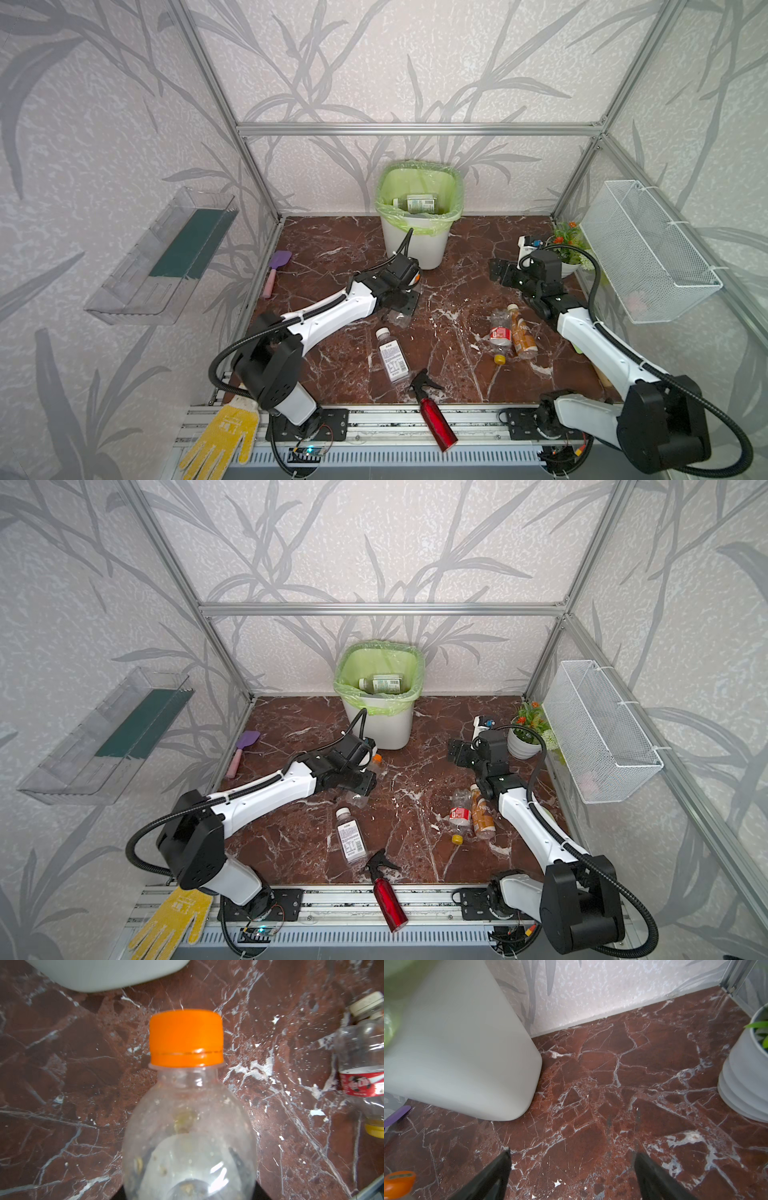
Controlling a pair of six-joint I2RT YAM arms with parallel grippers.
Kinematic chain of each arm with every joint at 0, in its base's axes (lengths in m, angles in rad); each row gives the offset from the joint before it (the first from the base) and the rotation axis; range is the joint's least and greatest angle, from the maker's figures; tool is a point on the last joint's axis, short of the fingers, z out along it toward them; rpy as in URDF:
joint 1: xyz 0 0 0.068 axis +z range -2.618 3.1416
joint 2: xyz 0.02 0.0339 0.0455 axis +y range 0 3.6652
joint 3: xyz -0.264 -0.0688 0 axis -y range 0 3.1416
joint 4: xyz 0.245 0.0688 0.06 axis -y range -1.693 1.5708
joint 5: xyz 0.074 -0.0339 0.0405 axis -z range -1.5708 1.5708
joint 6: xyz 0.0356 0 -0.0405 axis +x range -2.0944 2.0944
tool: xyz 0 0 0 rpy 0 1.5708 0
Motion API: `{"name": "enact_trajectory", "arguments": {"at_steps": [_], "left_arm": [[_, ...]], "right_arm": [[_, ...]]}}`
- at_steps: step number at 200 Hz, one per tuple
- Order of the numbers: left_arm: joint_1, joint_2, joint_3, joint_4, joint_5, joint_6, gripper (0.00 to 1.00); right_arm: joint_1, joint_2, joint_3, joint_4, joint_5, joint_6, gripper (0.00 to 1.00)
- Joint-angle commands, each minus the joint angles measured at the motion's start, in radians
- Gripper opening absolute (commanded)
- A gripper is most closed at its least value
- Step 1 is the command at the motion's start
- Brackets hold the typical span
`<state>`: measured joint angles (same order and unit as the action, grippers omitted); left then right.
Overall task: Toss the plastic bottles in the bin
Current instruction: 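Lift the orange-cap bottle with the left gripper over the bin and release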
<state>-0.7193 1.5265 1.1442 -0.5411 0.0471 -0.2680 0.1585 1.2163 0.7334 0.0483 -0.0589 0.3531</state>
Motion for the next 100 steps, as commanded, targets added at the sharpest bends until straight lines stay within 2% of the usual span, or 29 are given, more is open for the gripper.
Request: {"name": "enact_trajectory", "arguments": {"at_steps": [1, 53, 78, 100], "left_arm": [[-0.002, -0.122, -0.022, 0.0, -0.022, 0.075, 0.51], [-0.003, -0.398, -0.015, -0.002, -0.229, 0.173, 0.49], [0.004, -0.51, -0.023, 0.144, -0.303, 0.284, 0.48], [0.028, -0.533, 0.018, 0.313, -0.28, 0.36, 0.47]], "right_arm": [[-0.003, 0.016, -0.006, 0.049, -0.022, 0.02, 0.93], [-0.004, 0.043, 0.005, 0.061, -0.048, 0.017, 0.92], [-0.004, 0.048, 0.0, 0.073, -0.051, 0.019, 0.92], [-0.004, 0.05, 0.001, 0.08, -0.069, 0.027, 0.92]]}}
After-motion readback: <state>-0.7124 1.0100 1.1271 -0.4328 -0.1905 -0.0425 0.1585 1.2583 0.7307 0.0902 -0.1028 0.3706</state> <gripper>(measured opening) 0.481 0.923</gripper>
